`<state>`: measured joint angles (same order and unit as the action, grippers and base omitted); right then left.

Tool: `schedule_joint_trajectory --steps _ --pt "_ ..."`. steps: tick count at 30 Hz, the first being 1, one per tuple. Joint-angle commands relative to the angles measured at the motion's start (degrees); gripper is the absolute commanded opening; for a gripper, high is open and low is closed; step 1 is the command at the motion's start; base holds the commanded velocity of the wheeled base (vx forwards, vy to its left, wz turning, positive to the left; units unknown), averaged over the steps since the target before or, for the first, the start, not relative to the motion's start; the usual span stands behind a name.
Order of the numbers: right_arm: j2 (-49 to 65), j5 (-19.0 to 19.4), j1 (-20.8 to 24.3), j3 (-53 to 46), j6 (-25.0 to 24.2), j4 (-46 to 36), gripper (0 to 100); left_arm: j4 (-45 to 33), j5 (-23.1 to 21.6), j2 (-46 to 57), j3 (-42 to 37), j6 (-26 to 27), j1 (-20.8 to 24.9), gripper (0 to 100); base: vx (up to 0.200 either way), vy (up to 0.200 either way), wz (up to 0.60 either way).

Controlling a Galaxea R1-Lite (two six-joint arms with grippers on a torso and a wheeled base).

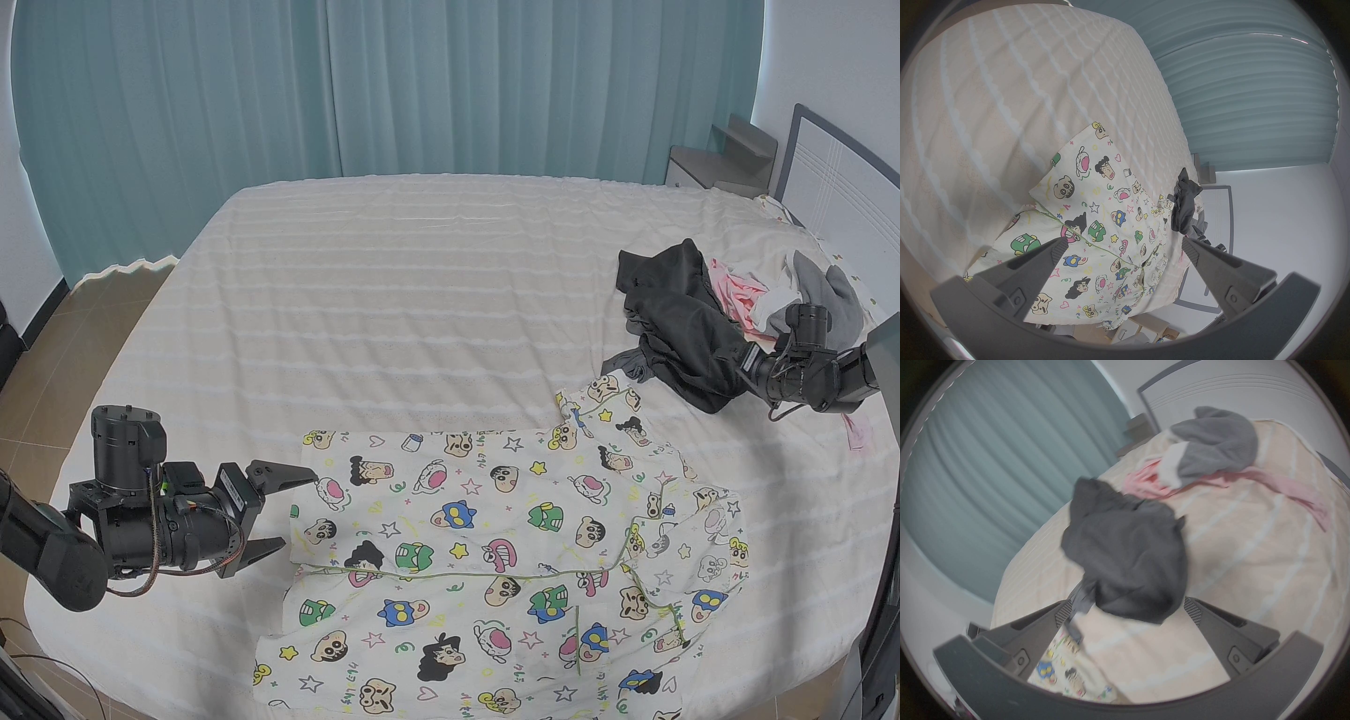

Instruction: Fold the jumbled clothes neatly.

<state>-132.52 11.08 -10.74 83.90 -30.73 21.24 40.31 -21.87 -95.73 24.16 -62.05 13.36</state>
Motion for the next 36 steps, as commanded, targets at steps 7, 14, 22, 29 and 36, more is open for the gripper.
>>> schedule_joint_trajectory --steps 7,14,22,29,36 --pt "-0.1 5.9 12.8 -6.4 10.0 4.6 100 0.0 -0.1 0.1 -0.1 0.0 0.1 100 0.000 0.000 0.00" --pt "-6.2 5.4 16.0 -2.0 10.5 4.3 100 0.0 -0.1 0.1 -0.1 0.0 0.2 100 0.000 0.000 0.00" --pt "-8.5 5.4 15.5 -1.5 15.9 5.0 100 0.0 -0.2 -0.2 -0.1 0.0 0.4 100 0.000 0.000 0.00" --pt "-9.9 4.3 15.7 2.7 18.4 4.4 100 0.0 -0.2 -0.1 -0.4 0.0 0.4 100 0.000 0.000 0.00" --pt "-13.0 3.1 16.1 6.8 18.4 4.2 100 0.0 -0.2 -0.1 -0.3 0.0 0.4 100 0.000 0.000 0.00"
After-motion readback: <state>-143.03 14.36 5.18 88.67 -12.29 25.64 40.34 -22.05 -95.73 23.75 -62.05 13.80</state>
